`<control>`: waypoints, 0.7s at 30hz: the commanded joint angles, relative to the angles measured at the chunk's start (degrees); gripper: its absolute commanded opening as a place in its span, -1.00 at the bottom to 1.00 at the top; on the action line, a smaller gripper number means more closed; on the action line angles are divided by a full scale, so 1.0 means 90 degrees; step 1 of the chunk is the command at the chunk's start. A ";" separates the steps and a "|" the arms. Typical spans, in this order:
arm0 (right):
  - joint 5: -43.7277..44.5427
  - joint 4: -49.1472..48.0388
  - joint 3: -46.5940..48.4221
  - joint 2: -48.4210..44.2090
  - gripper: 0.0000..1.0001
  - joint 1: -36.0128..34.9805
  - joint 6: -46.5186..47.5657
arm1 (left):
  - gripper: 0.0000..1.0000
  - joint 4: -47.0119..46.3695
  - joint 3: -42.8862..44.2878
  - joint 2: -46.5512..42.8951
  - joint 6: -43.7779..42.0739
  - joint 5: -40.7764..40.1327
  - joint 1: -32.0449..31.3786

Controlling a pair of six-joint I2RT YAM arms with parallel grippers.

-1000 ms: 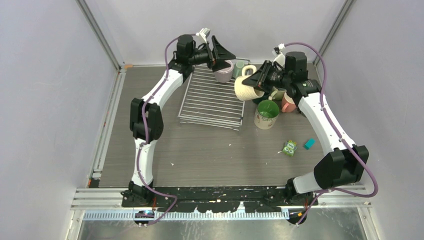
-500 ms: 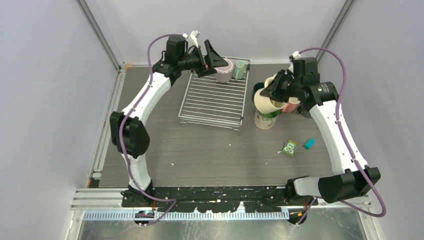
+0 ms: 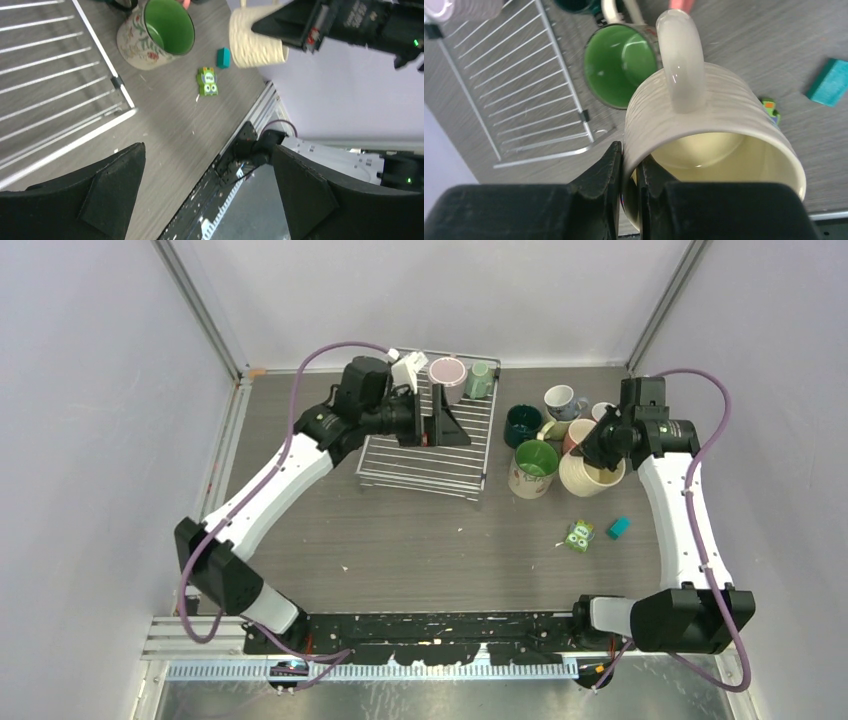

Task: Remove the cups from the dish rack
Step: Place the cup at the center of the board.

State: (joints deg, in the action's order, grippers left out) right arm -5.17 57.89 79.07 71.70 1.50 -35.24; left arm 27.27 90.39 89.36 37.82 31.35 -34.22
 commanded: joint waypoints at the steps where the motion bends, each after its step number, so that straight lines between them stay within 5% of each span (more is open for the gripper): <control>1: 0.0539 -0.0589 -0.0199 -0.0191 -0.99 0.0277 -0.0272 | 0.99 0.0288 -0.0326 -0.0743 -0.0516 -0.0205 -0.0271; 21: 0.1658 -0.2778 -0.1651 0.0569 -0.99 0.0507 -0.1167 | 0.99 0.0556 -0.1225 -0.1558 -0.1078 0.0009 -0.0515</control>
State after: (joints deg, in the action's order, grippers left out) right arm 6.15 42.57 64.58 77.19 5.76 -42.92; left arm 32.23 80.09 78.15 30.22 30.02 -38.63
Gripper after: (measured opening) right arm 0.188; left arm 0.996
